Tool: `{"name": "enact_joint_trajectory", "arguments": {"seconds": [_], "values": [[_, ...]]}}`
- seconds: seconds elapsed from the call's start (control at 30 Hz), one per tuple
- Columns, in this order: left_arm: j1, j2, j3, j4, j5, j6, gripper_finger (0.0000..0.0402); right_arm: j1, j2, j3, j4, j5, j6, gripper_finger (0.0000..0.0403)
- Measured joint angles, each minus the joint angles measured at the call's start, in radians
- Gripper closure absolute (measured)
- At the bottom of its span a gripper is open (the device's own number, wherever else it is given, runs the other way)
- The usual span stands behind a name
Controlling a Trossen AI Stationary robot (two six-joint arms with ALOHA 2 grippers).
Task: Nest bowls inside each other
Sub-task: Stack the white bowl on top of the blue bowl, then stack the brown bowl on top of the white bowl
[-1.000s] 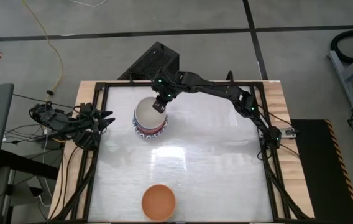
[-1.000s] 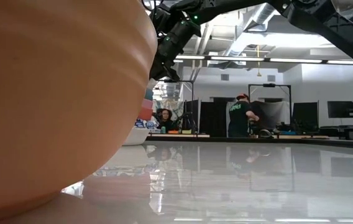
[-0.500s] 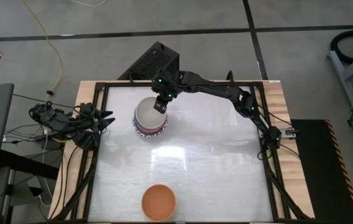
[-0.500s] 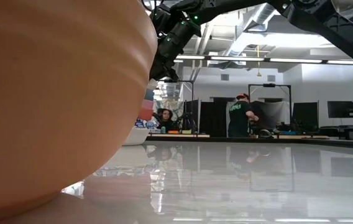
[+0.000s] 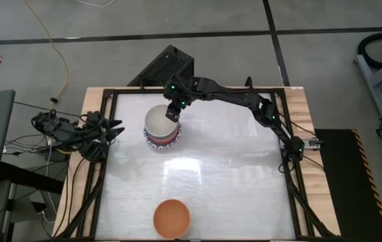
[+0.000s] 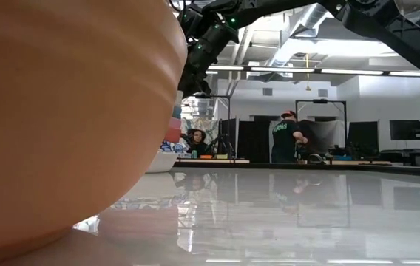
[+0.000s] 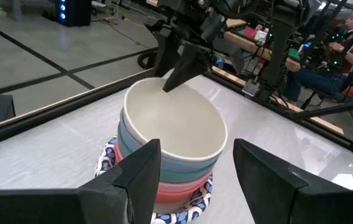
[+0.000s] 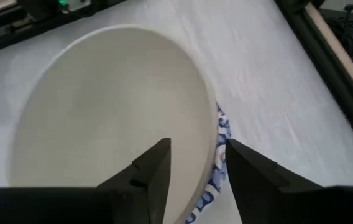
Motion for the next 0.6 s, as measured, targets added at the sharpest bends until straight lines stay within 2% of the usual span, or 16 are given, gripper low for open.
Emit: {"name": "enact_joint_trajectory", "arguments": {"seconds": [0.2, 0.4, 0.6], "values": [[0.0, 0.0, 0.0, -0.001, 0.002, -0.003, 0.021, 0.0, 0.0, 0.0, -0.001, 0.033, -0.004, 0.0233], [0.0, 0.0, 0.0, -0.007, 0.003, -0.01, 0.021, 0.005, -0.003, 0.0, 0.007, 0.212, -0.049, 0.0247], [0.0, 0.0, 0.0, -0.013, 0.009, -0.022, 0.021, 0.079, -0.003, 0.0, 0.027, 0.187, -0.228, 0.0262]]}}
